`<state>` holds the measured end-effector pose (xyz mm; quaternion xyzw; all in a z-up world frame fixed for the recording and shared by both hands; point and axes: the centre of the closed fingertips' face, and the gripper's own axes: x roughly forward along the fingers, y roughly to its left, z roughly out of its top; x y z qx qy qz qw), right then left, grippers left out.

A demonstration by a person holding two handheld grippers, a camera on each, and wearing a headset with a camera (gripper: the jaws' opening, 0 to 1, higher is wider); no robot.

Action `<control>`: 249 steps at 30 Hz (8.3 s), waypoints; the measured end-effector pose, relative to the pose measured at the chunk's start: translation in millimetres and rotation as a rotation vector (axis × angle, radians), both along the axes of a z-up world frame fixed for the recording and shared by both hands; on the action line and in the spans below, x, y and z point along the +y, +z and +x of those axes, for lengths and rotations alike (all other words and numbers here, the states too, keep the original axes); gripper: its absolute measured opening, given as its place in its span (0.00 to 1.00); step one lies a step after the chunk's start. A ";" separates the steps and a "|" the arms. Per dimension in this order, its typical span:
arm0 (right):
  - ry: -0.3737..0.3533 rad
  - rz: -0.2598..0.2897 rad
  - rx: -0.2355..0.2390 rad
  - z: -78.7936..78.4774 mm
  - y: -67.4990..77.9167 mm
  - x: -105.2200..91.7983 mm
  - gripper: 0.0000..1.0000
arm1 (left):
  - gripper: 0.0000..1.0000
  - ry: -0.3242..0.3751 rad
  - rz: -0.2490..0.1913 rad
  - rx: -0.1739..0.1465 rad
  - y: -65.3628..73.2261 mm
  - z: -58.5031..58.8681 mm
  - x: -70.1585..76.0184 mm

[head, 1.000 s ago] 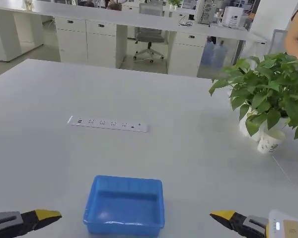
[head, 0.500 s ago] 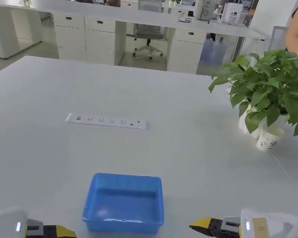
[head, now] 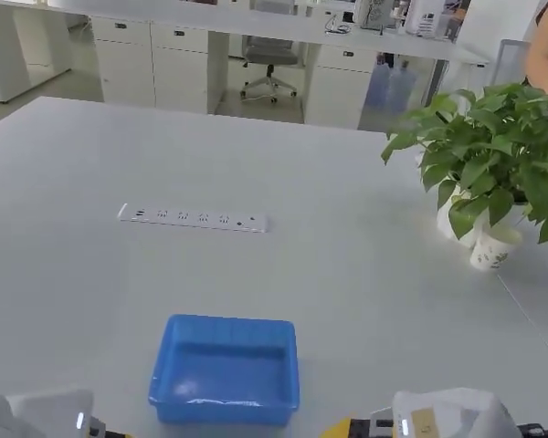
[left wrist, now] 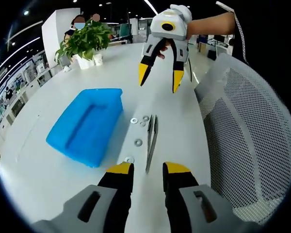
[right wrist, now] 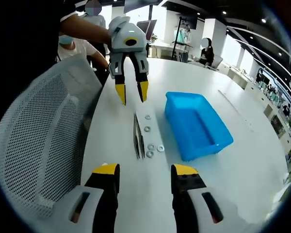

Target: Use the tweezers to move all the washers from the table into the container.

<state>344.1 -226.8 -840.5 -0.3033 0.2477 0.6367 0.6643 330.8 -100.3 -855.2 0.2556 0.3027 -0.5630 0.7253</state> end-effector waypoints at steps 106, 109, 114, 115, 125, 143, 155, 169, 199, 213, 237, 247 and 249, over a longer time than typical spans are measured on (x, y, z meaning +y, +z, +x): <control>0.145 -0.095 0.033 -5.2 -43.4 59.2 0.10 | 0.04 -0.122 0.004 0.019 19.4 8.5 -17.4; 0.135 -0.092 0.035 -4.0 -42.0 59.3 0.10 | 0.04 -0.127 -0.002 0.007 25.9 10.1 -20.4; 0.123 -0.086 0.035 -3.4 -40.4 59.0 0.10 | 0.04 -0.141 -0.008 -0.006 34.2 12.0 -26.1; 0.121 -0.086 0.036 -3.2 -40.1 58.7 0.10 | 0.04 -0.142 -0.008 -0.009 35.4 12.4 -26.9; 0.098 -0.073 0.047 -1.9 -35.4 55.6 0.10 | 0.04 -0.165 -0.044 -0.029 52.9 14.3 -42.5; 0.005 0.017 0.063 7.5 -18.6 53.4 0.07 | 0.05 -0.166 -0.126 -0.076 77.3 23.8 -62.1; 0.000 0.088 0.047 10.0 -6.2 63.8 0.06 | 0.09 -0.139 -0.177 -0.080 82.5 26.8 -64.9; -0.006 0.128 0.047 9.9 -0.7 66.7 0.06 | 0.08 -0.097 -0.240 -0.046 81.7 25.8 -61.7; 0.052 0.098 0.060 -5.2 -9.8 78.9 0.08 | 0.04 -0.161 -0.248 -0.011 76.6 11.1 -74.4; 0.047 0.087 0.050 -5.1 -13.6 76.9 0.13 | 0.04 -0.165 -0.247 0.005 72.8 10.3 -77.6; -0.002 0.127 0.045 10.3 3.2 72.0 0.11 | 0.04 -0.214 -0.252 0.003 88.6 26.1 -85.7; -0.028 0.130 0.029 14.9 1.9 67.6 0.11 | 0.04 -0.242 -0.262 -0.001 87.4 29.4 -90.1; -0.030 0.129 0.025 14.5 1.2 67.1 0.11 | 0.04 -0.248 -0.263 0.000 86.9 28.8 -90.9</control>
